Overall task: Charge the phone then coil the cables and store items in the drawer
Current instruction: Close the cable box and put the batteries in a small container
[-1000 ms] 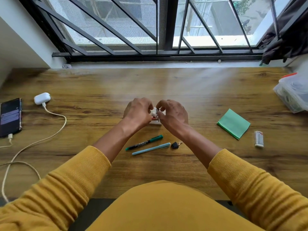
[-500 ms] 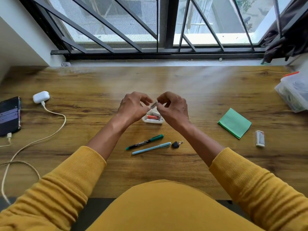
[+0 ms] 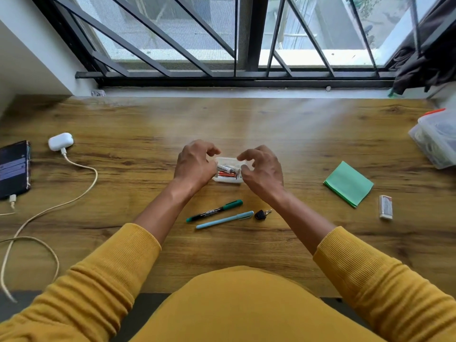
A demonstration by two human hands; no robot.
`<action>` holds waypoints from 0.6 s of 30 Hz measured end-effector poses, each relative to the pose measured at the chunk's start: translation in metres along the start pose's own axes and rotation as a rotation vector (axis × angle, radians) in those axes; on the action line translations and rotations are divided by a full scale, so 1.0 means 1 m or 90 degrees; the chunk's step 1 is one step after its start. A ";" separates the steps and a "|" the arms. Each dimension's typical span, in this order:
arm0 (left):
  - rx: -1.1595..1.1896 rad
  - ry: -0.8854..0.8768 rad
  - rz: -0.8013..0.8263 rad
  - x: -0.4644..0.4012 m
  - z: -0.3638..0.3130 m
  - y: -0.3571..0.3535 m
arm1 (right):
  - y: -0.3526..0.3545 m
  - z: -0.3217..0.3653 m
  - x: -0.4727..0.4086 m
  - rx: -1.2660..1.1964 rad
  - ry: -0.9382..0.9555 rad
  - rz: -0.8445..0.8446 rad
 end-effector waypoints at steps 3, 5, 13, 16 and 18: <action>0.028 0.071 -0.007 0.006 0.016 -0.002 | 0.011 -0.004 0.004 -0.050 -0.011 -0.031; 0.069 0.121 0.013 0.011 0.027 -0.011 | 0.014 -0.011 0.007 -0.088 -0.045 -0.043; 0.219 0.218 0.036 0.025 0.032 -0.022 | 0.005 -0.029 0.016 -0.218 -0.164 -0.020; 0.251 0.220 0.033 0.032 0.025 -0.017 | 0.013 -0.029 0.020 -0.236 -0.168 -0.028; 0.292 0.210 0.034 0.038 0.018 -0.018 | 0.022 -0.031 0.025 -0.256 -0.177 -0.042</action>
Point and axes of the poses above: each hand's wrist, its own x-axis away from the middle knuckle, its own y-axis out of the back of the hand, z = x × y, the point moved 10 cm from there along -x, towards the middle knuckle, and after that the axes turned 12 degrees about -x, right-handed, at the moved point
